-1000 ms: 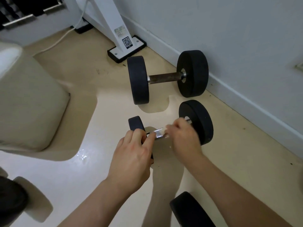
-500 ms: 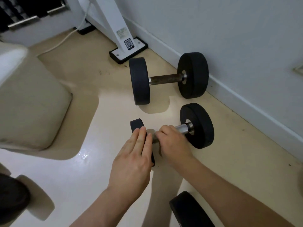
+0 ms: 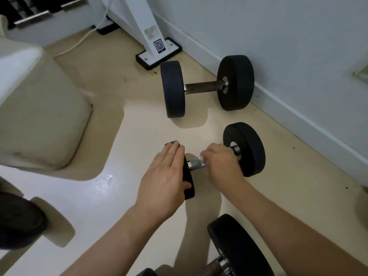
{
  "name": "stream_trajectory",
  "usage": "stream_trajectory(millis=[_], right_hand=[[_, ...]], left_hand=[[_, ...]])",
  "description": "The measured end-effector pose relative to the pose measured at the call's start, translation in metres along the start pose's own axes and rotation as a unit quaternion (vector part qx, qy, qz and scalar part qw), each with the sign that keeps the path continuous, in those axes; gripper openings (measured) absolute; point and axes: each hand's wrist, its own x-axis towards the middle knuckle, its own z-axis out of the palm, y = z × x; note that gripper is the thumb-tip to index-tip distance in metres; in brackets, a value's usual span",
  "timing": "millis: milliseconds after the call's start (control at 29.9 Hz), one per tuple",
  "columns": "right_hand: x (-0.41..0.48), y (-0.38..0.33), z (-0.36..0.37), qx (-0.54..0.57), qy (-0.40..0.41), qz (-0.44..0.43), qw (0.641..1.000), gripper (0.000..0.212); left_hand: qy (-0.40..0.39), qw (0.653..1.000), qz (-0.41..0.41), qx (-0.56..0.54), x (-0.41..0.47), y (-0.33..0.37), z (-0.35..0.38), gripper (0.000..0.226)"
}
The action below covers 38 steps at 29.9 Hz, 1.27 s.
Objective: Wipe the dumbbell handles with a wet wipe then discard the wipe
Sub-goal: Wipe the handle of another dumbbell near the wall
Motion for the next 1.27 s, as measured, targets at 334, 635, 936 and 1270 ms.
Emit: stream_trajectory(millis=[334, 635, 936, 1270], right_hand=[[-0.017, -0.017, 0.001, -0.003, -0.052, -0.064, 0.997, 0.014], [-0.023, -0.010, -0.004, -0.008, -0.087, -0.070, 0.994, 0.024], [-0.016, -0.017, -0.004, -0.011, -0.113, -0.060, 0.992, 0.021], [-0.011, -0.014, -0.004, -0.054, -0.148, -0.065, 0.985, 0.018]], left_hand=[[-0.019, 1.000, 0.010, -0.010, -0.012, 0.003, 0.009, 0.103], [-0.031, 0.999, 0.030, 0.015, -0.023, -0.003, 0.009, 0.108], [-0.078, 0.996, 0.004, -0.031, -0.006, -0.011, 0.002, 0.118], [-0.053, 0.997, 0.048, 0.035, -0.024, 0.001, 0.011, 0.126]])
